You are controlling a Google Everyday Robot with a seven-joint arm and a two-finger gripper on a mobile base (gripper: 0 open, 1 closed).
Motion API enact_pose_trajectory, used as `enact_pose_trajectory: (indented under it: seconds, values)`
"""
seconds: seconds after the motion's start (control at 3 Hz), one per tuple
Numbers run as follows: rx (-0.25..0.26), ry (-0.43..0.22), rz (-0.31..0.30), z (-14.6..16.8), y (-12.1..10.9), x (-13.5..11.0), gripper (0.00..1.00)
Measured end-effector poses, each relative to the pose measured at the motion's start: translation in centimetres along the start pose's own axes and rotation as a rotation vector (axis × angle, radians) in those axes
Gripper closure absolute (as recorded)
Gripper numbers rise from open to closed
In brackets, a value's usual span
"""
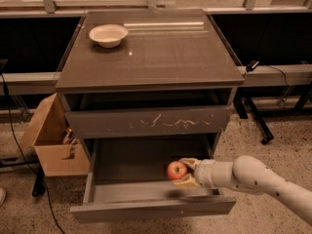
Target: Pick apple from middle drawer and place on counter
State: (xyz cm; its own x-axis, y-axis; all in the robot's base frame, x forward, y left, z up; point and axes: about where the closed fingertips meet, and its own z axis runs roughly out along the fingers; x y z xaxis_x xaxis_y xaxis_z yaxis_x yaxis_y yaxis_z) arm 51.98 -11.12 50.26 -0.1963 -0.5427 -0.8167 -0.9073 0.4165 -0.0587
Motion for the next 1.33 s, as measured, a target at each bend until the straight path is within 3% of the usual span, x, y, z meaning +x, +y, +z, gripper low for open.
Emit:
enact_pose_trajectory:
  seconds: [0.33, 0.67, 1.0, 1.33]
  values:
    - [-0.001, 0.0, 0.0, 0.0, 0.0, 0.0, 1.0]
    - [0.001, -0.032, -0.029, -2.4, -0.9, -3.1, 1.0]
    - [0.0, -0.047, -0.083, -7.0, -1.5, -8.7, 1.0]
    - [0.04, -0.019, -0.179, -12.3, -2.3, -15.1, 1.0]
